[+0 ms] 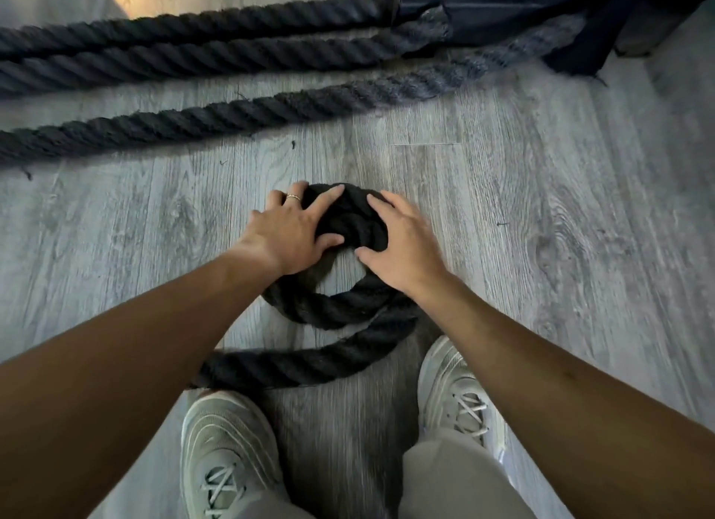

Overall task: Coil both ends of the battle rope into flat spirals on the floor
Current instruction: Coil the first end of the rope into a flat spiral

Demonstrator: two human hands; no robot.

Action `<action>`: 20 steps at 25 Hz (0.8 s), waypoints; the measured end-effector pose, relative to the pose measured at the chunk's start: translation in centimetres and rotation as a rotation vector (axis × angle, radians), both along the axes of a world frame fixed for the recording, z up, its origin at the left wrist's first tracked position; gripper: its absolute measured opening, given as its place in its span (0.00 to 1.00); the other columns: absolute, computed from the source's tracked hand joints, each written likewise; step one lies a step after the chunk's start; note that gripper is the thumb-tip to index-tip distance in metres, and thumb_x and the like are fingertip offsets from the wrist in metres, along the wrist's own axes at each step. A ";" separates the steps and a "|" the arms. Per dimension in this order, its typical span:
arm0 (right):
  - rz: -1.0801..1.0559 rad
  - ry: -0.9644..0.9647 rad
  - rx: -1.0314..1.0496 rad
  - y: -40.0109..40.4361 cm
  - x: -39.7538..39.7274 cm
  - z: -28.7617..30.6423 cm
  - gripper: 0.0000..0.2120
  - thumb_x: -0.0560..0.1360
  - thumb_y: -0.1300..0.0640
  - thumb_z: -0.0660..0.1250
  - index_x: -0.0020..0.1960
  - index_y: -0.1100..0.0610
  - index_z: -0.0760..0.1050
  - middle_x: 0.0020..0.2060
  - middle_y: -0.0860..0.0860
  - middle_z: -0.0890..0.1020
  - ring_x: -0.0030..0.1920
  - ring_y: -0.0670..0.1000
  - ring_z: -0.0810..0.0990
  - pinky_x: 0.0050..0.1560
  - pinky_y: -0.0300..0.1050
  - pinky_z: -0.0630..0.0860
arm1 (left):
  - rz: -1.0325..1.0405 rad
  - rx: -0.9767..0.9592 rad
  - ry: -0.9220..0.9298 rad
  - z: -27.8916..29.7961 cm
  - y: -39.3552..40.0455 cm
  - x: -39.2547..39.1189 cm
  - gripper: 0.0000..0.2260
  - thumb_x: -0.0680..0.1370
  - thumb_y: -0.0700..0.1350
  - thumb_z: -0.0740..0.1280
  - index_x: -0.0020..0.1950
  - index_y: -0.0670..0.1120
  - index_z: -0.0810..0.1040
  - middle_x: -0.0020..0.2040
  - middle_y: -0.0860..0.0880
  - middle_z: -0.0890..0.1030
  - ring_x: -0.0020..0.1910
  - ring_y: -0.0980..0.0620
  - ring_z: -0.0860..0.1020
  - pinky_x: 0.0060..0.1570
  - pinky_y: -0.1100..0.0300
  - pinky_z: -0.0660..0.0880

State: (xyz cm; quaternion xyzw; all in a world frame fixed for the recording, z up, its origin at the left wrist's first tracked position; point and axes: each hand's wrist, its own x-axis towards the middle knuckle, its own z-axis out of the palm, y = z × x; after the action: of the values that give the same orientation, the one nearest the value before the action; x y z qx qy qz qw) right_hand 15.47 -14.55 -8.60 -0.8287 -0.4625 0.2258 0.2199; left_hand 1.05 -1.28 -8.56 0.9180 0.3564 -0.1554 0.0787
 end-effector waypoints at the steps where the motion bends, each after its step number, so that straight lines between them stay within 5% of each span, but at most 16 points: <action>1: -0.082 -0.012 -0.036 -0.8 -1.0 -0.3 0.45 0.69 0.45 0.77 0.81 0.47 0.59 0.77 0.49 0.61 0.77 0.54 0.58 0.76 0.52 0.59 | -0.011 0.045 0.021 -0.3 -0.1 0.1 0.34 0.77 0.71 0.48 0.80 0.64 0.39 0.79 0.42 0.59 0.69 0.36 0.66 0.51 0.37 0.75; 5: -0.546 0.151 -0.171 -4.2 -6.0 -1.1 0.55 0.65 0.34 0.75 0.80 0.39 0.44 0.69 0.53 0.59 0.67 0.56 0.57 0.69 0.59 0.60 | 0.015 0.079 0.040 -0.8 -1.0 -0.3 0.33 0.77 0.71 0.45 0.80 0.64 0.39 0.78 0.42 0.59 0.67 0.37 0.68 0.51 0.35 0.74; 9: -0.272 0.122 -0.156 -2.6 -2.2 -1.1 0.54 0.67 0.37 0.77 0.82 0.42 0.48 0.69 0.54 0.61 0.69 0.58 0.60 0.72 0.58 0.61 | 0.266 0.019 0.069 0.4 -2.4 -0.9 0.35 0.78 0.71 0.49 0.81 0.61 0.42 0.77 0.40 0.60 0.66 0.34 0.69 0.51 0.42 0.74; 14: 0.170 0.164 -0.121 1.6 2.5 0.1 0.56 0.62 0.43 0.84 0.81 0.52 0.60 0.78 0.48 0.65 0.77 0.51 0.62 0.73 0.42 0.55 | 0.616 -0.147 0.102 1.9 -4.1 -4.3 0.44 0.72 0.76 0.57 0.76 0.48 0.56 0.78 0.31 0.57 0.67 0.27 0.71 0.57 0.41 0.74; 17: 0.195 0.177 -0.104 2.4 2.8 -0.2 0.54 0.62 0.44 0.84 0.81 0.53 0.62 0.79 0.47 0.64 0.77 0.50 0.62 0.72 0.40 0.54 | 0.527 -0.112 0.066 2.2 -1.7 -2.2 0.45 0.70 0.76 0.61 0.77 0.50 0.54 0.80 0.35 0.53 0.73 0.29 0.64 0.63 0.37 0.71; 20: 0.140 0.056 -0.114 1.9 1.8 0.2 0.53 0.66 0.41 0.80 0.82 0.51 0.57 0.80 0.47 0.60 0.78 0.52 0.59 0.76 0.49 0.57 | 0.227 -0.176 0.021 2.1 -0.2 -0.3 0.41 0.76 0.69 0.62 0.82 0.61 0.43 0.80 0.39 0.57 0.69 0.30 0.70 0.64 0.38 0.72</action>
State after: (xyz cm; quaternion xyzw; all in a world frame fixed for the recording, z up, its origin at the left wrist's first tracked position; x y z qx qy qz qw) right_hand 17.24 -12.67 -8.42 -0.7990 -0.4994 0.2896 0.1687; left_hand 0.75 -1.48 -6.51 0.8597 0.4437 -0.1856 0.1721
